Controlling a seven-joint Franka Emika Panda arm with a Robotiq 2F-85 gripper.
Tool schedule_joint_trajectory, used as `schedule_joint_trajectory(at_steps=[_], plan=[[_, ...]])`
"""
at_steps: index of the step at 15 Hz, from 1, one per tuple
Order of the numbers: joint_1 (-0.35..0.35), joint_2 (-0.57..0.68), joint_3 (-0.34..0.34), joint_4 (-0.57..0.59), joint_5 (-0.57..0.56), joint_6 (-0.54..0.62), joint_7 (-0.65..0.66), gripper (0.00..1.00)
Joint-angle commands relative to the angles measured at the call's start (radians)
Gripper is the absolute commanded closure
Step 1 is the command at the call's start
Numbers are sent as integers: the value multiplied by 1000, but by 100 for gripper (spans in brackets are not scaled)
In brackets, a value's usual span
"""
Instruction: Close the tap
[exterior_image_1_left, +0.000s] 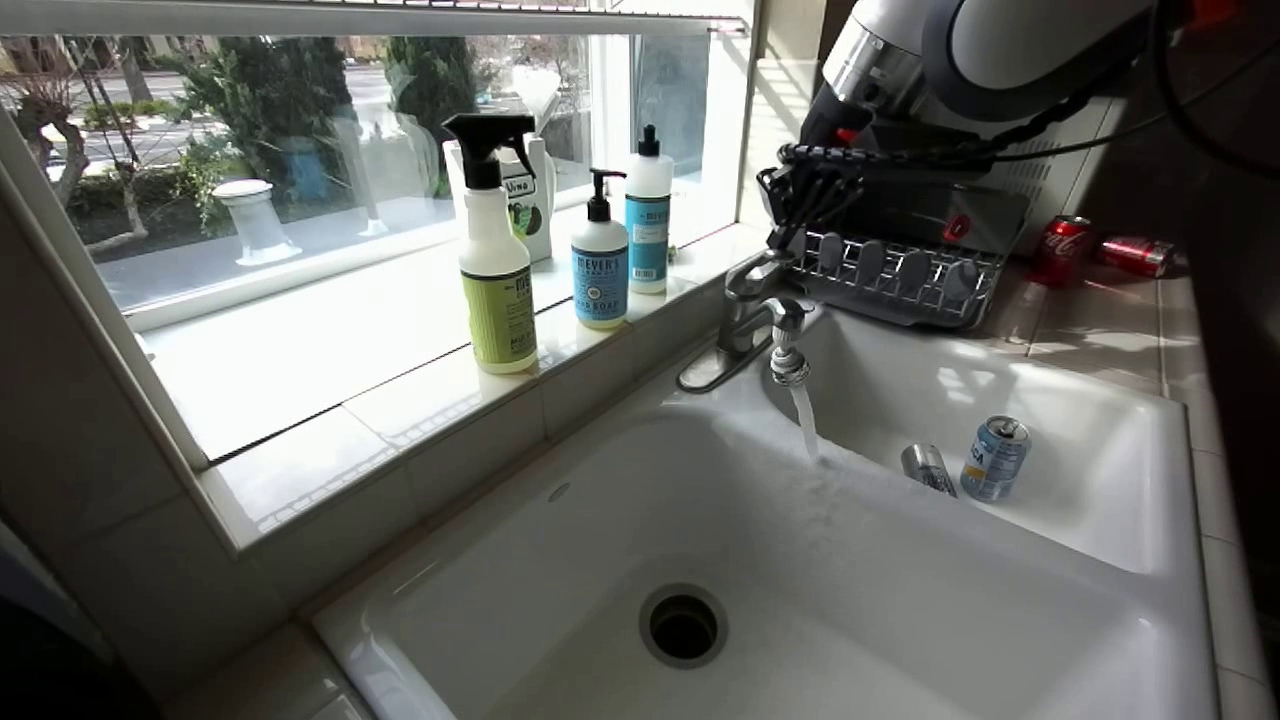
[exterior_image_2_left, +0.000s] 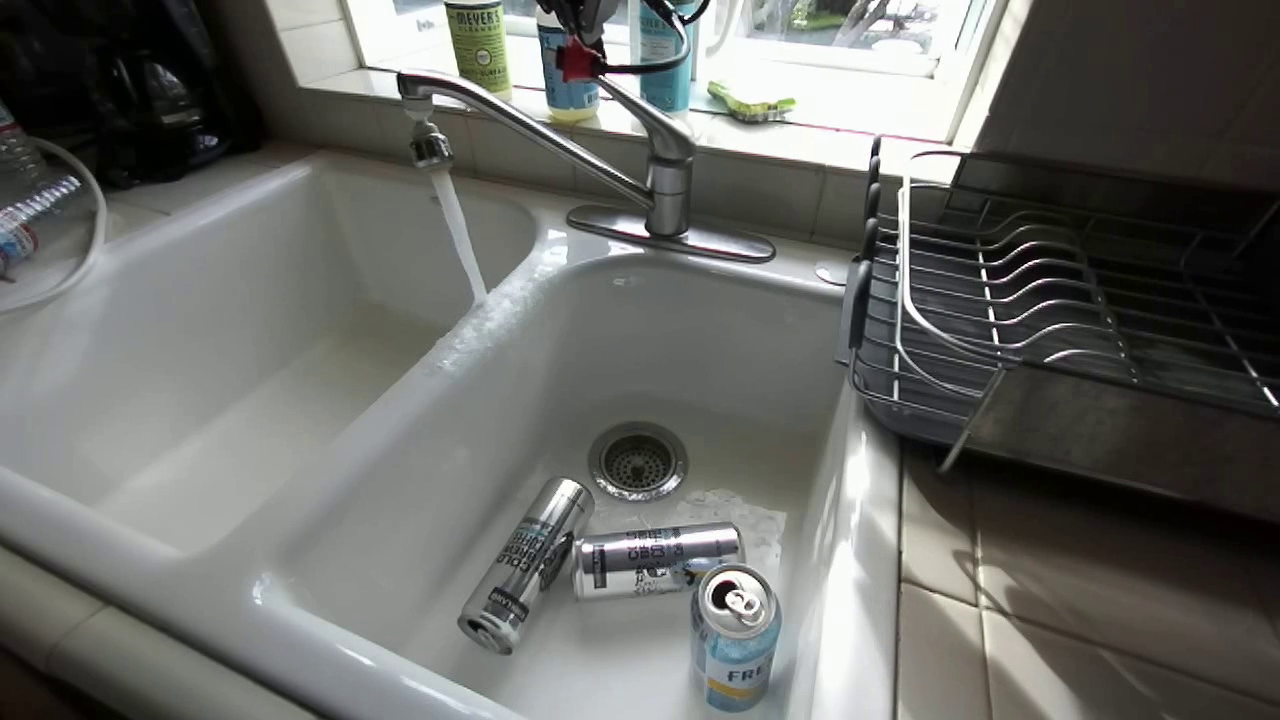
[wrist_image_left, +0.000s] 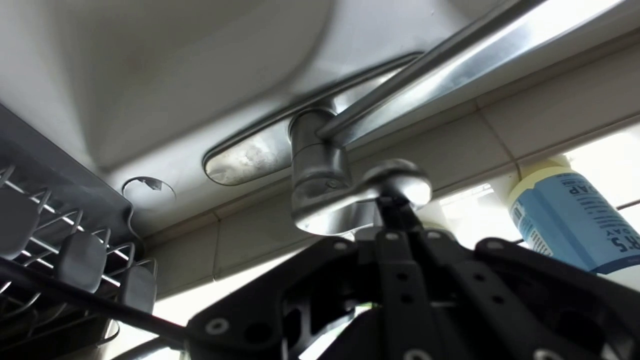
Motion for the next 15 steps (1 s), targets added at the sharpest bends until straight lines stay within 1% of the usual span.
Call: schedule_joint_trajectory(at_steps=[1, 15], plan=[[25, -17, -7, -49, 1, 5, 16, 100], [31, -10, -11, -96, 19, 16, 0, 100]])
